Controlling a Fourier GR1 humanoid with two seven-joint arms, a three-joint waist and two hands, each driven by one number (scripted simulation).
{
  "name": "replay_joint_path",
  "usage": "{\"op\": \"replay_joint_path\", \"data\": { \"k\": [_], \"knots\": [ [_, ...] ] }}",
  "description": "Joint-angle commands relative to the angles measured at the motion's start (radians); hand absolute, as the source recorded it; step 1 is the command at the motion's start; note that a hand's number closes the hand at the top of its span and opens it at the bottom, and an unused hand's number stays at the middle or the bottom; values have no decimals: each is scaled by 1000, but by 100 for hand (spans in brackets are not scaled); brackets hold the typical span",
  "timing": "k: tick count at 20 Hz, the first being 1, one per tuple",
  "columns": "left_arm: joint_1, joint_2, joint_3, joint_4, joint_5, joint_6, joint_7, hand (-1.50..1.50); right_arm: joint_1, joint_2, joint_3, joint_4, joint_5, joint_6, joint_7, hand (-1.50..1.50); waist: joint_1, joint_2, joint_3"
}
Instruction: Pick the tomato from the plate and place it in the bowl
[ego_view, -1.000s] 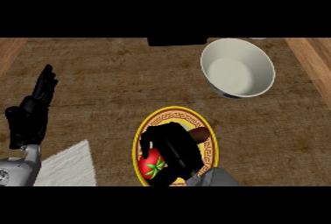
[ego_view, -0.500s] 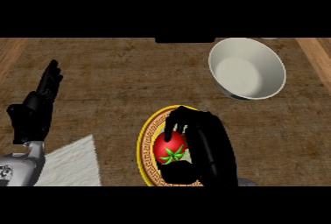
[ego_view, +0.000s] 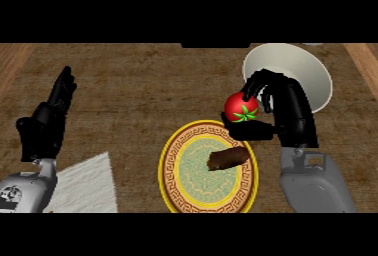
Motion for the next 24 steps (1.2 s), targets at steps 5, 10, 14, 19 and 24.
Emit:
{"op": "replay_joint_path", "data": {
  "k": [5,10,14,19,24],
  "knots": [
    [-13,-19,11,23,-20,-9,-14,0,-126,-155,-246,349,-47,-84,-301,150,10,6,0],
    [-4,-16,0,-44,-18,-29,30,0,-237,-231,-282,626,71,-175,-379,150,29,9,0],
    [2,-33,-29,-81,-58,-12,62,0,-278,-236,-318,867,101,-312,-524,150,34,8,1],
    [-57,-92,-45,8,-84,12,36,0,-408,-181,-391,1156,54,-392,-591,150,39,16,2],
    [-65,-50,2,6,-46,-34,1,0,-456,-245,-472,1309,-54,-234,-722,-150,62,26,3]
  ]
}}
